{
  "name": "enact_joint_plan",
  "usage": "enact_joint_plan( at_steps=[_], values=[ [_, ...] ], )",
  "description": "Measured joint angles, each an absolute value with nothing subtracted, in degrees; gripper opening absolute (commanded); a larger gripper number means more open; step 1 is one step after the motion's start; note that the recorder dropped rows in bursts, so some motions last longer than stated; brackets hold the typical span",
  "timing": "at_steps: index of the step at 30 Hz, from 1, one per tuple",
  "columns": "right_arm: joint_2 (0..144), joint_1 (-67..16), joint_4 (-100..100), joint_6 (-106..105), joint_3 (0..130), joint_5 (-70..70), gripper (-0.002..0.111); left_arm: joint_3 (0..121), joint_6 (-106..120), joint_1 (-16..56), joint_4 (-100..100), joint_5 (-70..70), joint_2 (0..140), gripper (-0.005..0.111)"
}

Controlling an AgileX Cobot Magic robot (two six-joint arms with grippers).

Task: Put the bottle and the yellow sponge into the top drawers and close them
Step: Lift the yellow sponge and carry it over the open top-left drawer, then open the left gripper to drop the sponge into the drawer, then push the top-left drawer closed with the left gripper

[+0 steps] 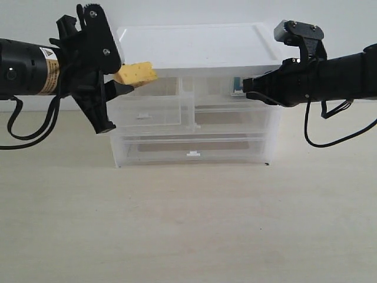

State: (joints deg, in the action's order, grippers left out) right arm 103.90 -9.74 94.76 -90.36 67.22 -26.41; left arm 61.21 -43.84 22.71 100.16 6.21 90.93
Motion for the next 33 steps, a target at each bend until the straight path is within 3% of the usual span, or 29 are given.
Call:
enact_joint_plan(
  at_steps=[3,6,11,16,17,25,33],
  values=[
    [103.9,-9.74,94.65,-90.36,67.22,-26.32,0.0,61.21,-43.84,22.71,100.29,5.14,90.93,0.071],
    [103.9,-9.74,94.65,-90.36,67.22,-26.28,0.0,61.34,-43.84,22.71,100.29,3.96,90.93,0.069],
    [103.9,-9.74,94.65,-90.36,67.22,-26.19,0.0,61.56,-43.84,22.71,98.38,3.33,89.46,0.05],
    [103.9,-9.74,94.54,-90.36,67.22,-26.19,0.0,61.56,-46.43,22.71,86.66,0.98,84.43,0.007],
    [103.9,-9.74,94.54,-90.36,67.22,-26.19,0.0,61.56,-48.63,22.71,82.81,0.0,83.02,0.004],
    [103.9,-9.74,94.54,-90.36,67.22,-26.19,0.0,47.42,-63.56,22.58,68.59,10.77,75.13,0.004],
    [103.9,-9.74,94.54,-90.44,67.22,-26.19,0.0,41.83,-68.05,22.14,67.58,14.38,83.62,0.004]
  ],
)
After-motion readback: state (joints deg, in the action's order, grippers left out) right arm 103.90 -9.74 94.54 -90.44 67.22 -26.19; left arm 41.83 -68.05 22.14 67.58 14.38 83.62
